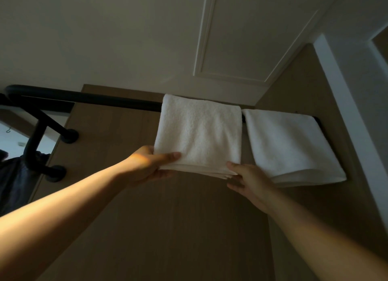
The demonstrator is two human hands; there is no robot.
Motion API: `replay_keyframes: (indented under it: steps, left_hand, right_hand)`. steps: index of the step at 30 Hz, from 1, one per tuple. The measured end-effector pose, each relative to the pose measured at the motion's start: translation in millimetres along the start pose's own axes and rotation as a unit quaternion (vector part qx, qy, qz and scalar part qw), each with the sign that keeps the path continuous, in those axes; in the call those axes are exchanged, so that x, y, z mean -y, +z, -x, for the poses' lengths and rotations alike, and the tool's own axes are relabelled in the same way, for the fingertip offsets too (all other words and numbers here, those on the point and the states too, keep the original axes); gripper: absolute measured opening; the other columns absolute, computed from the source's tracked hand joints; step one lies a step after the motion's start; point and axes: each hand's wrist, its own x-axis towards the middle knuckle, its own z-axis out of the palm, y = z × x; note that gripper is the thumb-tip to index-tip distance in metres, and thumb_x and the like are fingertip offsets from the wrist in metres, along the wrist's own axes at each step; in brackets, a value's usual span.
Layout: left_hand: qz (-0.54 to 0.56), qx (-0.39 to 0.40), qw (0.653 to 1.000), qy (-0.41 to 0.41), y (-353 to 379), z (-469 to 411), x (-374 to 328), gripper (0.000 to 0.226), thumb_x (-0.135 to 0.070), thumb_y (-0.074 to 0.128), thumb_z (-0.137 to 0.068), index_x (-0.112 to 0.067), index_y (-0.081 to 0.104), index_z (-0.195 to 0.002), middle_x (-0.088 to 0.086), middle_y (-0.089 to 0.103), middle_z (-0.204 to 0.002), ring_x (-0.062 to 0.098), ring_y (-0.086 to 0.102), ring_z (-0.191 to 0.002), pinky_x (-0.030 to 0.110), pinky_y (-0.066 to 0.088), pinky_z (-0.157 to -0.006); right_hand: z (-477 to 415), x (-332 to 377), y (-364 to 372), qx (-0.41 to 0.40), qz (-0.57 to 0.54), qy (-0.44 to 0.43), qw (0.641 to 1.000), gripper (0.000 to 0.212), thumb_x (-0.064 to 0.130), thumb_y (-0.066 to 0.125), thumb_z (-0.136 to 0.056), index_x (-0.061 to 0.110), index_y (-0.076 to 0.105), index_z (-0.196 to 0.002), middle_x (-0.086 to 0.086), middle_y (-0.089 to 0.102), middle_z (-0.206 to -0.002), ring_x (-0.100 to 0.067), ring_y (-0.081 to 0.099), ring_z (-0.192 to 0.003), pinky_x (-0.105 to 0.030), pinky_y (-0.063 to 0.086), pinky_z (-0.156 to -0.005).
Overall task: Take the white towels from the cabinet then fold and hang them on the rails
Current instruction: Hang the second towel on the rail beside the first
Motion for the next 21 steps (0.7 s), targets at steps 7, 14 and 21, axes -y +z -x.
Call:
replay_keyframes:
  steps: [7, 14, 21]
  left_hand:
    - [-0.011, -0.049, 0.999, 0.007, 2.5, -0.9, 6.0, 0.027, -0.018, 0.075, -0.08, -0.001, 0.064, -0.097, 0.007, 0.064, -0.082, 0.01, 0.064, -0.06, 0.018, 0.051, -0.051]
    - [-0.025, -0.142, 0.988, 0.056, -1.8, -2.3, 18.9, 0.079, -0.038, 0.092, -0.052, -0.006, 0.057, -0.115, 0.013, 0.065, -0.105, 0.023, 0.07, -0.079, 0.026, 0.055, -0.055]
    - [0.051, -0.052, 0.997, 0.004, 9.5, 8.2, 11.5, 0.044, -0.021, 0.081, -0.061, 0.004, 0.059, -0.089, 0.011, 0.052, -0.071, 0.015, 0.05, -0.051, 0.022, 0.04, -0.043]
  right_hand:
    - [12.1, -11.0, 7.4, -0.029, -0.123, -0.009, 0.992, 0.017, 0.014, 0.065, -0.09, 0.008, 0.065, -0.106, -0.011, 0.068, -0.112, -0.024, 0.065, -0.107, -0.04, 0.051, -0.098]
    - [18.6, -15.1, 20.4, -0.135, -0.111, -0.08, 0.981, 0.005, 0.009, 0.07, -0.085, 0.007, 0.066, -0.088, -0.013, 0.07, -0.102, -0.023, 0.068, -0.096, -0.03, 0.055, -0.083]
    - [23.3, -16.3, 25.3, -0.181, -0.114, -0.06, 0.975, 0.033, 0.015, 0.07, -0.088, -0.002, 0.054, -0.112, -0.019, 0.066, -0.107, -0.018, 0.068, -0.08, -0.025, 0.057, -0.071]
